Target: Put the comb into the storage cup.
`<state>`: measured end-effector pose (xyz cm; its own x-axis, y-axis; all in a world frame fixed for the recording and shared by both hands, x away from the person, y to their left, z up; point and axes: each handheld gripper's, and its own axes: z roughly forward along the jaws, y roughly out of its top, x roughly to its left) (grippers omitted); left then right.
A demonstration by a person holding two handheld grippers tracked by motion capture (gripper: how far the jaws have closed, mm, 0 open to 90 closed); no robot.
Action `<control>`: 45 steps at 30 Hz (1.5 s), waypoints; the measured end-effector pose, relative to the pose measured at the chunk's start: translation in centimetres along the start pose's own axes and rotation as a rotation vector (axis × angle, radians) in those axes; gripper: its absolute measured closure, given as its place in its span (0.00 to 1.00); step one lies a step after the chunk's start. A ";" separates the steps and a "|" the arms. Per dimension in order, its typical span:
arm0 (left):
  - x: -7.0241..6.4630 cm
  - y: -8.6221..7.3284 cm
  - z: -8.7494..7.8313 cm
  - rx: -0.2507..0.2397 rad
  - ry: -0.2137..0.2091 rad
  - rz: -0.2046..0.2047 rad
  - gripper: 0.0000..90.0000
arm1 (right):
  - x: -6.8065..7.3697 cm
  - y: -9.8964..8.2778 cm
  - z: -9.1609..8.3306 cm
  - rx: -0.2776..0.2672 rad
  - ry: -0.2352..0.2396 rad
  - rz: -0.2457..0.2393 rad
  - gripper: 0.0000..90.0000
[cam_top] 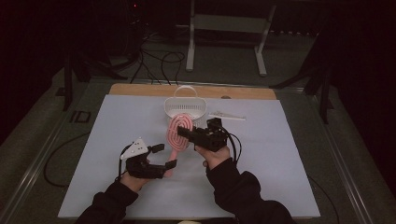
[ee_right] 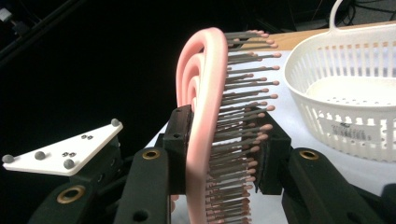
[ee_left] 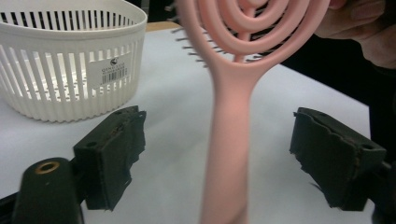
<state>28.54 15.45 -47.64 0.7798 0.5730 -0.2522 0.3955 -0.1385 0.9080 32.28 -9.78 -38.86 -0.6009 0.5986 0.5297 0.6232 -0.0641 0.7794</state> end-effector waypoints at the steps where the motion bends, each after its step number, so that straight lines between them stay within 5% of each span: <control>1: 0.1 0.0 0.0 0.007 -0.008 0.001 0.17 | -0.1 0.1 -0.1 -0.007 -0.004 -0.005 0.72; 16: 0.7 0.0 -0.1 0.015 -0.046 -0.015 0.00 | -0.9 1.3 -1.8 -0.043 -0.049 -0.071 0.73; 26: 0.7 0.2 -0.9 0.053 -0.081 -0.010 0.00 | -1.1 2.4 -2.9 -0.063 -0.077 -0.130 0.73; 45: 2.0 -1.7 -3.9 0.050 -0.023 -0.040 0.00 | -1.0 5.9 -5.0 -0.136 -0.125 -0.216 0.73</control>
<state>27.53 19.93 -48.39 0.7735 0.5603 -0.2964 0.4501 -0.1563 0.8792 34.02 -14.78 -33.14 -0.6410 0.7033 0.3073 0.4095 -0.0252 0.9119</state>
